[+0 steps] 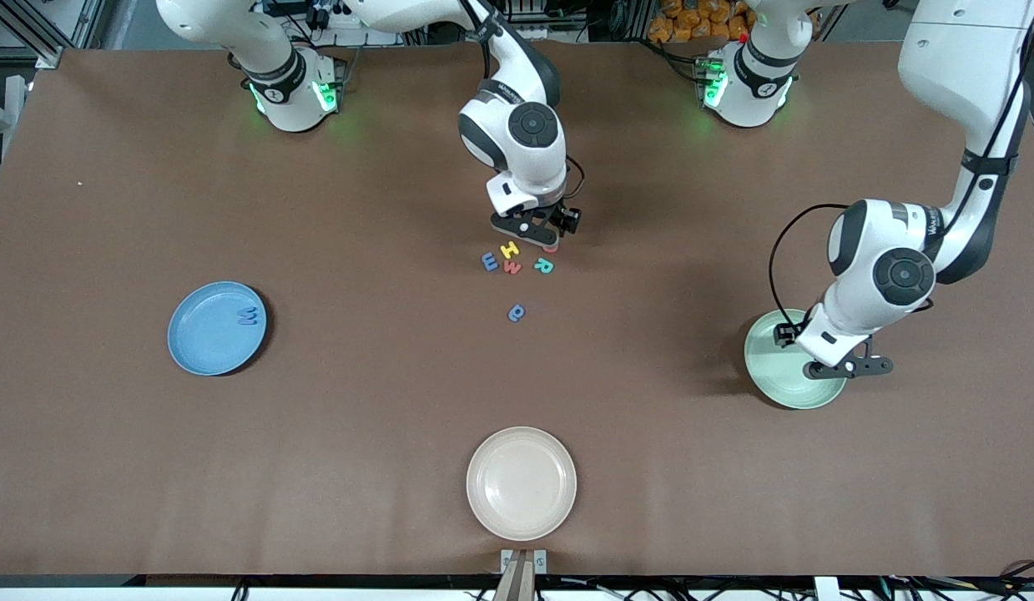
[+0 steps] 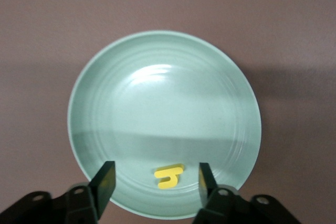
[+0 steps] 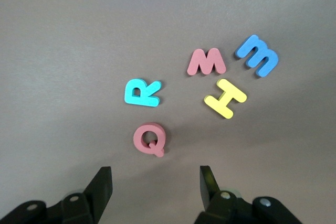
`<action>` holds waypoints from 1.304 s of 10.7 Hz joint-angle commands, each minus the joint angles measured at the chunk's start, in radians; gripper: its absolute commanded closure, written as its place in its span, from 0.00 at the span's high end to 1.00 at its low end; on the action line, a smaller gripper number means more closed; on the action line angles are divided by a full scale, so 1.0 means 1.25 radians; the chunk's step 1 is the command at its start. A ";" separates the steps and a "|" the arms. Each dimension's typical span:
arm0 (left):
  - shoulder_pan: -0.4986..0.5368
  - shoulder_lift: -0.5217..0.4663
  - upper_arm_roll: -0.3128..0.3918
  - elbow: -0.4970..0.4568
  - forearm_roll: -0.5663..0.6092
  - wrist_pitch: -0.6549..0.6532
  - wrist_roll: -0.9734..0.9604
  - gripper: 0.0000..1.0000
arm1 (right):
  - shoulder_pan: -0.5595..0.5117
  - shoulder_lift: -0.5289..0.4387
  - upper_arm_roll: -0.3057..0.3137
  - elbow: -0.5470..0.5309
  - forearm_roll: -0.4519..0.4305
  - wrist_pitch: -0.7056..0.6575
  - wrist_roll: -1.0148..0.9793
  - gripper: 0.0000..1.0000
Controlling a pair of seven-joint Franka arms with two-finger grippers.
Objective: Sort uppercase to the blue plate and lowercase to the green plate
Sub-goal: 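Open the left gripper to drop the h onto the green plate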
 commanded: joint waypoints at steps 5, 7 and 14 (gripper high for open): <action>-0.009 -0.020 -0.012 0.237 0.037 -0.299 0.018 1.00 | 0.008 0.047 -0.005 0.002 -0.005 0.073 0.024 0.73; -0.011 -0.038 -0.023 0.251 0.032 -0.320 0.020 1.00 | 0.008 0.069 -0.005 0.007 -0.007 0.080 0.026 0.73; -0.002 -0.078 -0.040 0.275 0.023 -0.373 0.021 1.00 | 0.028 0.111 -0.005 0.062 -0.016 0.075 0.103 0.69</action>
